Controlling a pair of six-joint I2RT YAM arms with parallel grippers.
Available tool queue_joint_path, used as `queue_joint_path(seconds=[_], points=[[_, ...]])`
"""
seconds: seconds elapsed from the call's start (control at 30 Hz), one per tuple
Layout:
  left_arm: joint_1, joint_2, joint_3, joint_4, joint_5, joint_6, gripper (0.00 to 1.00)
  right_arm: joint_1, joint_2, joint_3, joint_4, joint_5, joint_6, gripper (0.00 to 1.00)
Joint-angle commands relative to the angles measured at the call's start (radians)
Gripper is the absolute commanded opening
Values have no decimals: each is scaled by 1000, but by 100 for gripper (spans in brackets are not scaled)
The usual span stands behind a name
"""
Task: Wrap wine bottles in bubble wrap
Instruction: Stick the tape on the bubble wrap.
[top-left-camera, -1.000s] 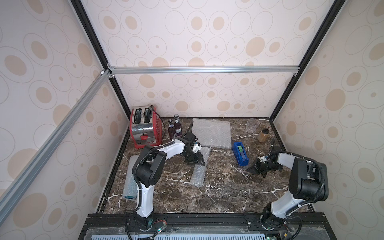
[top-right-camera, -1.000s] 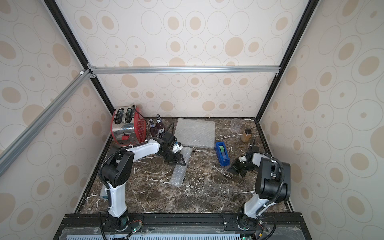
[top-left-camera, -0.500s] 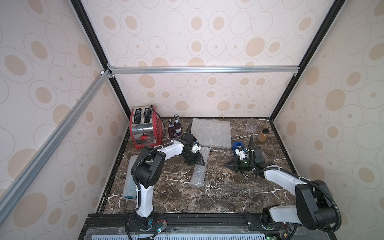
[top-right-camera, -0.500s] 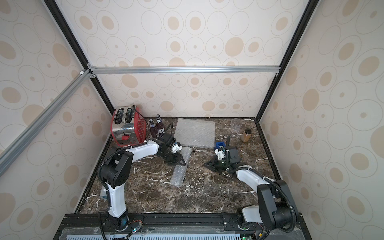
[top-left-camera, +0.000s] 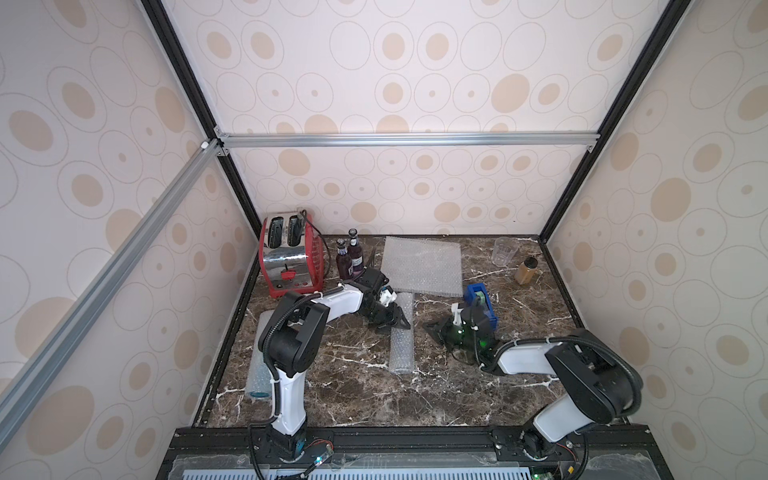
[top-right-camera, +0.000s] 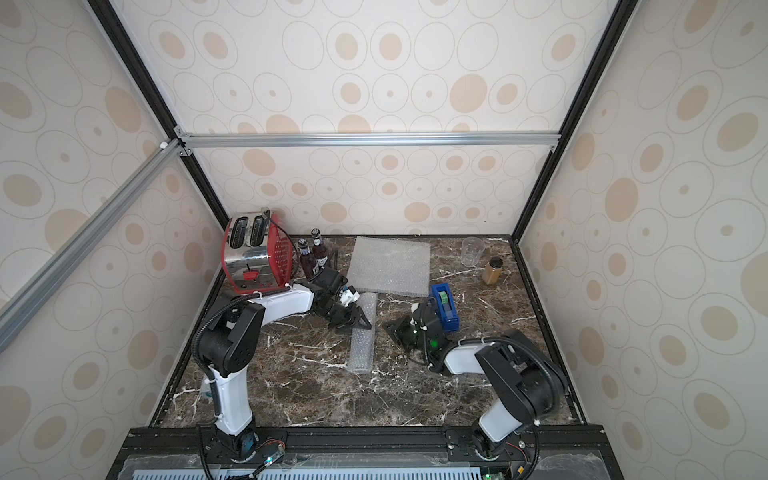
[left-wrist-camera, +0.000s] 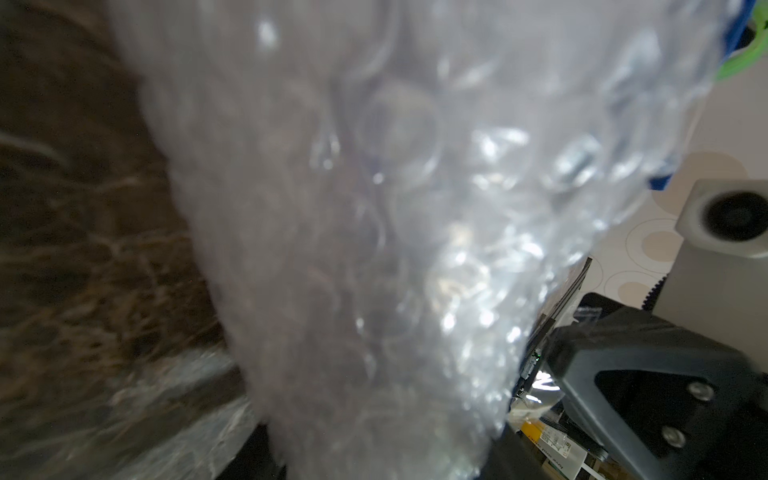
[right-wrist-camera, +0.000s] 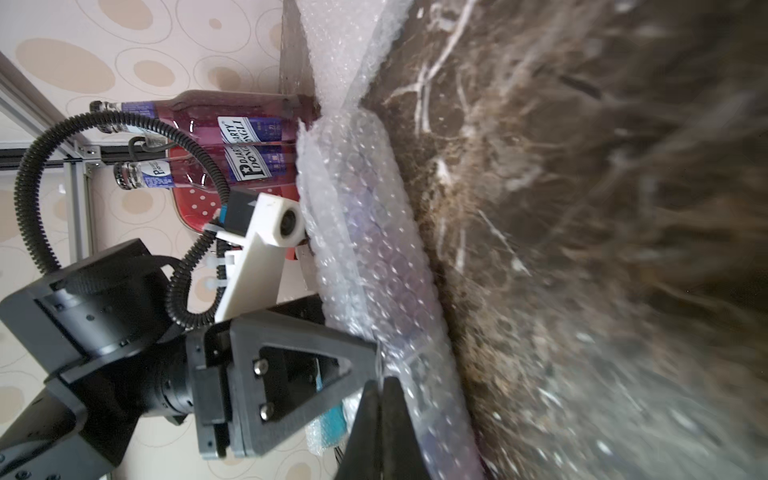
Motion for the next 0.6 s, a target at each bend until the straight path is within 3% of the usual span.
queue_joint_path(seconds=[0.0, 0.17, 0.43, 0.57], points=[[-1, 46, -7, -57, -95, 23, 45, 5, 58, 86, 65, -152, 6, 0], [-3, 49, 21, -112, -118, 117, 44, -8, 50, 234, -313, -341, -259, 0], [-7, 93, 114, -233, -114, 241, 44, -75, -37, 404, -1025, -461, -811, 0], [-7, 96, 135, -261, -109, 296, 43, -115, -45, 438, -1232, -505, -990, 0]])
